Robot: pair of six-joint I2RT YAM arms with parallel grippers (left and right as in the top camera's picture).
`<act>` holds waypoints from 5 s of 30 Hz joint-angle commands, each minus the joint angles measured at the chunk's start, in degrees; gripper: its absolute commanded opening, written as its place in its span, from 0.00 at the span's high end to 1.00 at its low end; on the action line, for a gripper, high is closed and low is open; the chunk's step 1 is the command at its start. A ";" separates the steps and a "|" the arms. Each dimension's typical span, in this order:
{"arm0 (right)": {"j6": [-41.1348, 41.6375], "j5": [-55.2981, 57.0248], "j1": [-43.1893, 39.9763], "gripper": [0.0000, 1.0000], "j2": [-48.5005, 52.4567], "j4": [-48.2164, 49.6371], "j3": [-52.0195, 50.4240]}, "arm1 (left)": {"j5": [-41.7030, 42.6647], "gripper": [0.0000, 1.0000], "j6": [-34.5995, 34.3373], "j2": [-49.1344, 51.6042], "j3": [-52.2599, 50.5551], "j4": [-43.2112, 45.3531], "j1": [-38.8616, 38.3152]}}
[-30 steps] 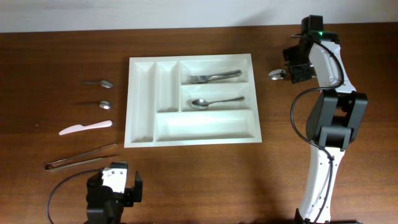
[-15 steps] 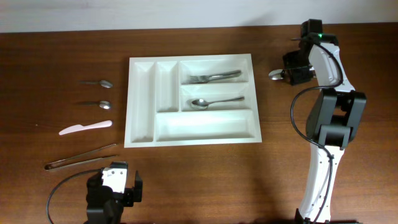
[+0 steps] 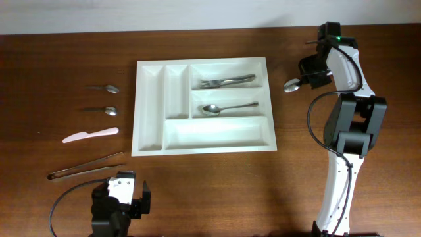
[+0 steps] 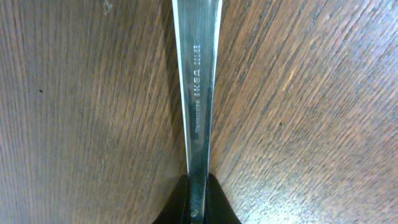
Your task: Pack container
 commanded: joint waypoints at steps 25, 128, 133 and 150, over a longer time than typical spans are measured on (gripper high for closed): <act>-17.81 -4.09 -3.98 0.96 -2.51 -16.09 25.14 | 0.20 0.01 0.74 -0.44 -0.15 -0.02 -0.26; -36.33 29.03 29.99 0.01 -2.80 -36.63 36.89 | 0.20 0.01 0.74 -0.44 -0.15 -0.02 -0.26; -35.95 29.38 25.14 0.01 -2.91 -36.61 36.89 | 0.20 0.01 0.74 -0.44 -0.15 -0.02 -0.26; -42.01 11.39 -2.47 0.01 -2.82 -36.59 36.87 | 0.20 0.01 0.74 -0.44 -0.15 -0.02 -0.26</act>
